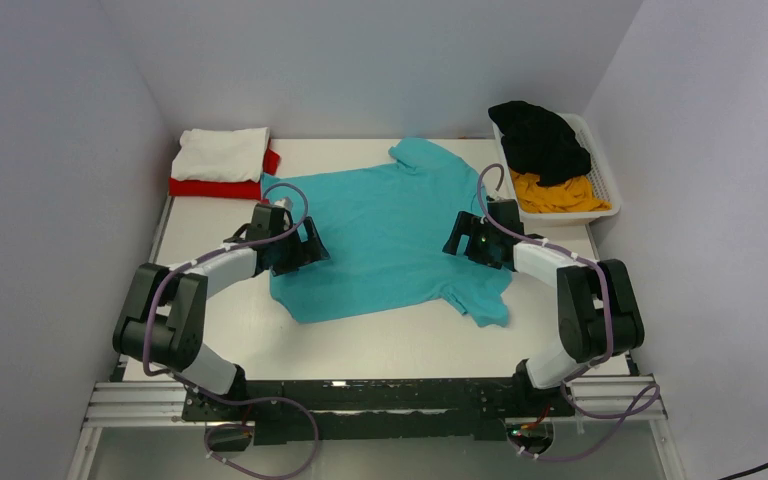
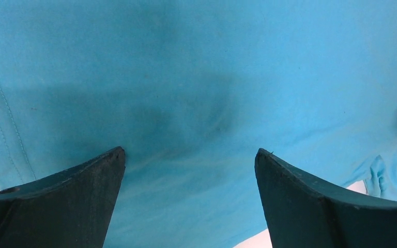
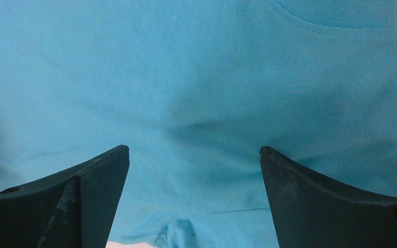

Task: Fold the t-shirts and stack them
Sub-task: Flatten out the tshirt

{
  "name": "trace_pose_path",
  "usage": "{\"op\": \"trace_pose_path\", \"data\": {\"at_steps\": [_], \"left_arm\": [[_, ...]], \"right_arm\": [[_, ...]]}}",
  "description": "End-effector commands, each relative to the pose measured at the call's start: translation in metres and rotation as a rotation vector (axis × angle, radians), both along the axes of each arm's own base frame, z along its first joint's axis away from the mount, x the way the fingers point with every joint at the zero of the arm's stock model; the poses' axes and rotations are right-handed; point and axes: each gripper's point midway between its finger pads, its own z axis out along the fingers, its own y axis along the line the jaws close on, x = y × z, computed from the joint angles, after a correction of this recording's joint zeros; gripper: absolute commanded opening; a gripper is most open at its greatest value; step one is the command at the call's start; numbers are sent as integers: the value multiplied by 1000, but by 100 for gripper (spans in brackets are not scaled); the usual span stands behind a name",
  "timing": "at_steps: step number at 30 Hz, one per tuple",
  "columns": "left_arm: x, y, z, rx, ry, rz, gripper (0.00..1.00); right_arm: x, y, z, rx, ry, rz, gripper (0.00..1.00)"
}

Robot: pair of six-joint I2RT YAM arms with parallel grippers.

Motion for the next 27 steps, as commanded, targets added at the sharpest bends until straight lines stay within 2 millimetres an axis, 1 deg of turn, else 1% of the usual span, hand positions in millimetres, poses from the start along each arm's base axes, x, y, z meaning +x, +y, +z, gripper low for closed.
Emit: {"op": "trace_pose_path", "data": {"at_steps": [1, 4, 6, 8, 10, 12, 13, 15, 17, 19, 21, 22, 23, 26, 27], "left_arm": [[3, -2, -19, 14, 54, -2, 99], [31, -16, -22, -15, 56, -34, 99], [51, -28, -23, -45, 57, -54, 99], [74, -41, -15, -69, 31, -75, 99], [86, -49, -10, -65, 27, -90, 99], [90, -53, -3, -35, 8, -104, 99], [90, -52, 3, -8, -12, -106, 99], [85, -44, 6, 51, -13, -99, 99], [72, -35, 2, 93, 14, -90, 99], [54, -27, -3, 106, 39, -81, 99], [33, -23, -9, 97, 65, -82, 99], [17, -19, -17, 96, 95, -81, 99], [6, -16, -19, 94, 103, -76, 99], [-14, -7, -19, 100, 96, -53, 99], [-15, -4, -16, 104, 82, -47, 99]], "right_arm": [[-32, -17, -20, -68, 102, -59, 100], [-21, -28, -14, -124, 81, -93, 100], [-14, -31, -14, -141, 77, -104, 100], [-4, -30, -12, -135, 68, -112, 100], [6, -29, -8, -132, 55, -114, 100], [13, -28, -6, -133, 44, -110, 100], [14, -27, -6, -135, 45, -107, 100], [13, -32, -8, -159, 53, -121, 100], [7, -34, -11, -164, 70, -125, 100], [-3, -35, -12, -162, 85, -133, 100], [-17, -36, -13, -155, 103, -139, 100], [-25, -36, -14, -146, 114, -137, 100], [-35, -36, -15, -140, 130, -141, 100], [-57, -31, -14, -110, 133, -113, 100], [-58, -31, -11, -109, 119, -108, 100]]}}
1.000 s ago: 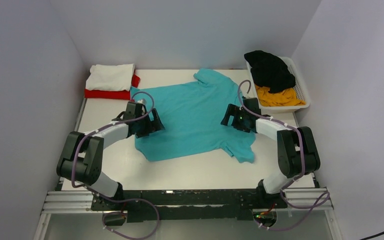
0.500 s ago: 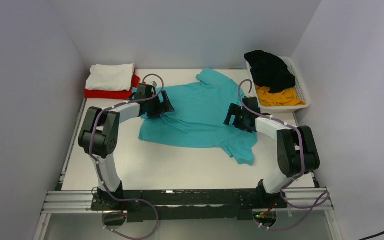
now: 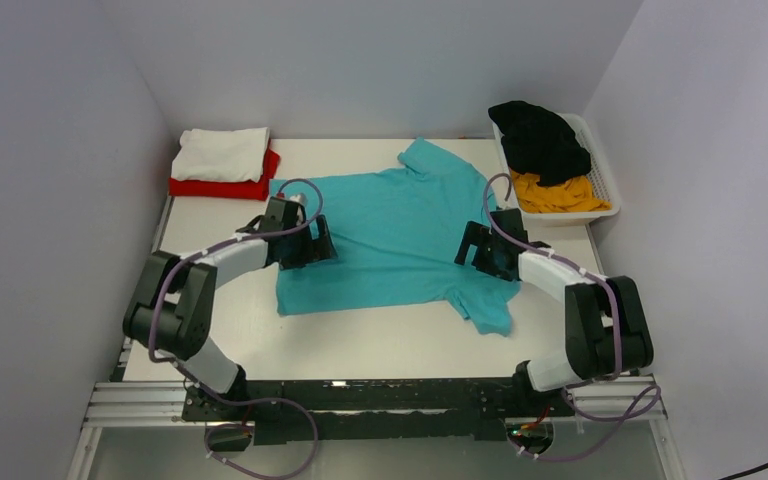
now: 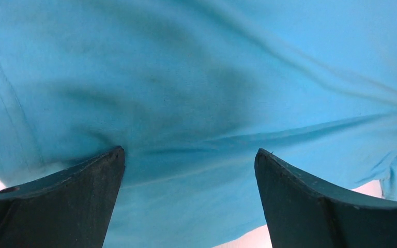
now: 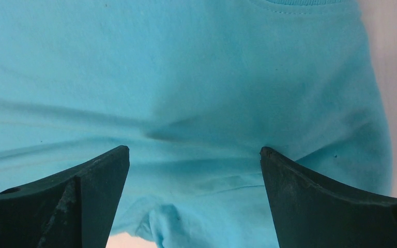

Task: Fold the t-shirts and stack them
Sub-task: Flatten out the tshirt

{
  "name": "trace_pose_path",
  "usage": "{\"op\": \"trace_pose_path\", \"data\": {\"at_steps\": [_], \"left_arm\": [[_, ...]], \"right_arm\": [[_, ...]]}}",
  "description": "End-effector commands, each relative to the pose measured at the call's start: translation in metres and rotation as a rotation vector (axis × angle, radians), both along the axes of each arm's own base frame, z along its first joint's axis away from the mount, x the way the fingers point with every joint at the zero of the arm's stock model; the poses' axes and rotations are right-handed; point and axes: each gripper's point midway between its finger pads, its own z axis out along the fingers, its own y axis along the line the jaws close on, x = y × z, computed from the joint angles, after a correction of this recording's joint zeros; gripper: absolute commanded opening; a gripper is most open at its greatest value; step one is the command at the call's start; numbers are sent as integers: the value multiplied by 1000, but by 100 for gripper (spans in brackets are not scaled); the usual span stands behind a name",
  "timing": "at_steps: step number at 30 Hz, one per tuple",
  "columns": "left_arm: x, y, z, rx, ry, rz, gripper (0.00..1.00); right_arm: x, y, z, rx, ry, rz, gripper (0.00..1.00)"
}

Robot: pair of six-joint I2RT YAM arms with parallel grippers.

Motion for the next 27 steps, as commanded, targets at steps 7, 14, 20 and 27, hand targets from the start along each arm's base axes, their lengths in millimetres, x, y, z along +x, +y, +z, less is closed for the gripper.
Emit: {"op": "trace_pose_path", "data": {"at_steps": [7, 14, 20, 27], "left_arm": [[-7, 25, 57, 79, -114, 60, 99], [-47, 63, 97, 102, -208, 231, 99], [-108, 96, 66, 134, -136, 359, 100], [-134, 87, 27, 47, -71, 358, 96]], "right_arm": [[5, -12, 71, -16, -169, -69, 100], [0, -33, 133, -3, -375, -208, 100], [-22, -35, 121, -6, -347, -163, 100], [-61, 22, 100, 185, -189, 114, 100]]}}
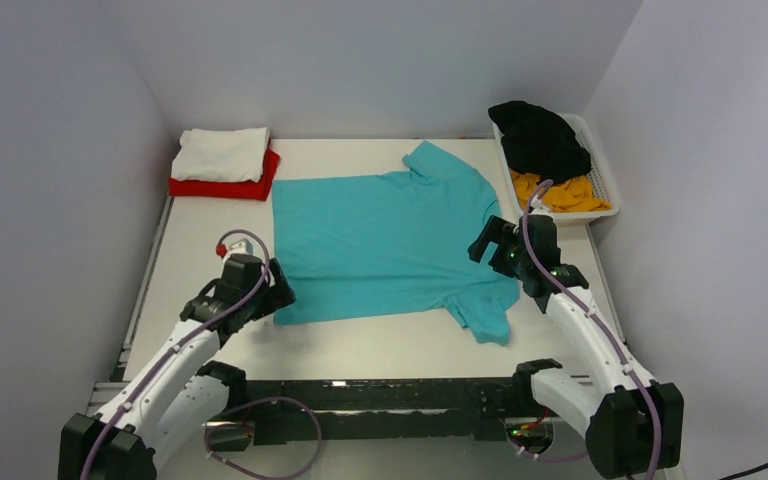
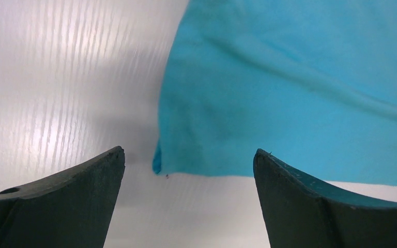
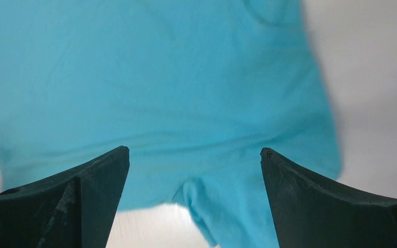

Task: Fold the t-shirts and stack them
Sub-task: Flatten out the tshirt

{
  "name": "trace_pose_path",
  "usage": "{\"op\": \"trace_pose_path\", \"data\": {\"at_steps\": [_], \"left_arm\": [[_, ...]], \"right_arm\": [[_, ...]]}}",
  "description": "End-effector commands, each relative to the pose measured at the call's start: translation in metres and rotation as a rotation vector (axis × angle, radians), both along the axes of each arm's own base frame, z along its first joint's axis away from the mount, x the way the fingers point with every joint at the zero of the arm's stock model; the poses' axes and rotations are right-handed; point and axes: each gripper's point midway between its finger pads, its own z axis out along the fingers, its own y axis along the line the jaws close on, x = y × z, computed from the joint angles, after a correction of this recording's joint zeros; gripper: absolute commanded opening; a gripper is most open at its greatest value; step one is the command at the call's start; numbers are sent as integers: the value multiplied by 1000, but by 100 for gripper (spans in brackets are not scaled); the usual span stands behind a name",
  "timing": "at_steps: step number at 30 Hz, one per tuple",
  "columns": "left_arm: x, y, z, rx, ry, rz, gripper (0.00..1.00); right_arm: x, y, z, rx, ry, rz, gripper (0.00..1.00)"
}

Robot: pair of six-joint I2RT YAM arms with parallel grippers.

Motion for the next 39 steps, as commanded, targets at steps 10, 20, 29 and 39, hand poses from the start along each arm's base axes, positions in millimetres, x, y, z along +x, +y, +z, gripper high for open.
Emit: {"op": "trace_pose_path", "data": {"at_steps": [10, 20, 29, 39], "left_arm": [[-11, -14, -48, -98, 84, 19, 63], [-9, -10, -61, -56, 119, 30, 12], [-10, -3, -60, -23, 112, 31, 0], [-5, -6, -56, -21, 103, 18, 0]], "right_arm": [[-114, 102, -68, -42, 424, 484, 100], [-126, 93, -97, -200, 469, 389, 98], [-93, 98, -111, -196, 346, 289, 92], [-97, 101, -108, -195, 364, 327, 47]]}}
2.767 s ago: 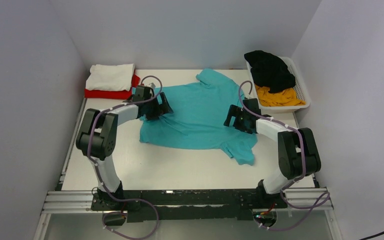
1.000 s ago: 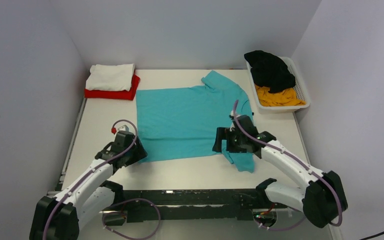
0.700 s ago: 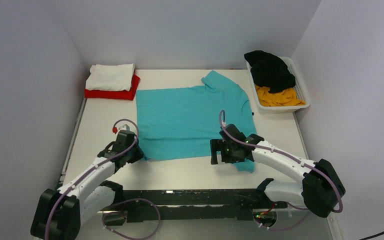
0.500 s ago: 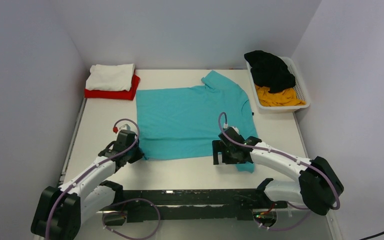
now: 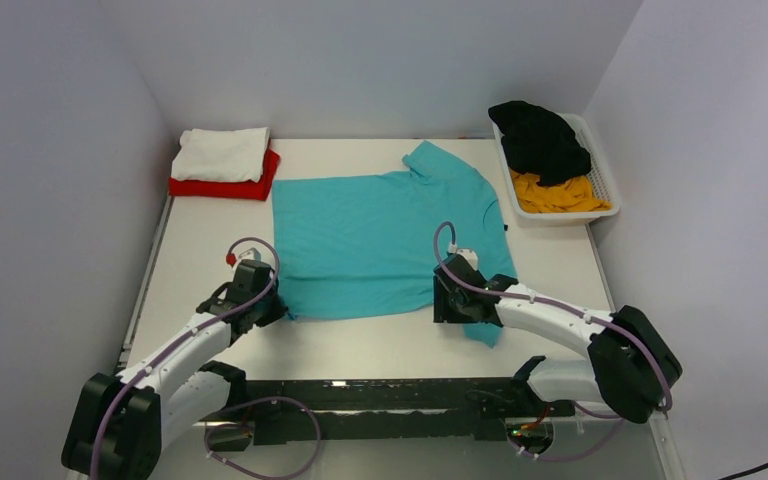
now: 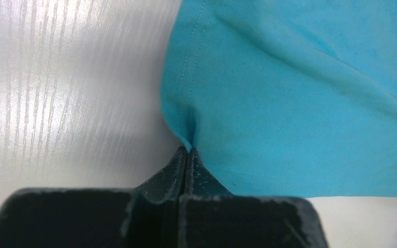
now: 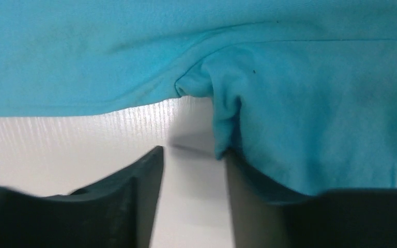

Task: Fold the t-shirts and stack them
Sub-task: Flatten out the tshirt

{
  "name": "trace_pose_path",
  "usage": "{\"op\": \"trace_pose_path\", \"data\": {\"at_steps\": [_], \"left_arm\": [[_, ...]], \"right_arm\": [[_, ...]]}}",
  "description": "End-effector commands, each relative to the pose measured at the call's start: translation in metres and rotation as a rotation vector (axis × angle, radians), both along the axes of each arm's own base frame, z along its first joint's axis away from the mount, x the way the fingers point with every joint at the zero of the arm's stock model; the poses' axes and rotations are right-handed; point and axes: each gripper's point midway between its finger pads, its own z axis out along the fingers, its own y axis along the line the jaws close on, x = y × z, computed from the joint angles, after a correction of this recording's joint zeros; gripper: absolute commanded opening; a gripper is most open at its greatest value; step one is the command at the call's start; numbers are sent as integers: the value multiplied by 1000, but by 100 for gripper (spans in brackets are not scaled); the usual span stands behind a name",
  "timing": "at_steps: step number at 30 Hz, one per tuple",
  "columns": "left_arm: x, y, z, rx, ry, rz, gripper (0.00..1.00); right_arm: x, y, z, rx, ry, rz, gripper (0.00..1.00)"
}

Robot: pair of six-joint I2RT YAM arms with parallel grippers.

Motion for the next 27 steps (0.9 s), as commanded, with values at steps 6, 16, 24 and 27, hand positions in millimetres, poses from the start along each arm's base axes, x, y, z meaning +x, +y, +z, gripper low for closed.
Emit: {"op": "trace_pose_path", "data": {"at_steps": [6, 16, 24, 27], "left_arm": [[1, 6, 1, 39, -1, -1, 0], [1, 10, 4, 56, -10, 10, 0], [3, 10, 7, 60, -21, 3, 0], [3, 11, 8, 62, -23, 2, 0]], "right_arm": [[10, -24, -8, -169, 14, -117, 37], [15, -39, -4, -245, -6, -207, 0], [20, -12, 31, -87, -78, -69, 0], [13, 19, 44, 58, -83, 100, 0]]}}
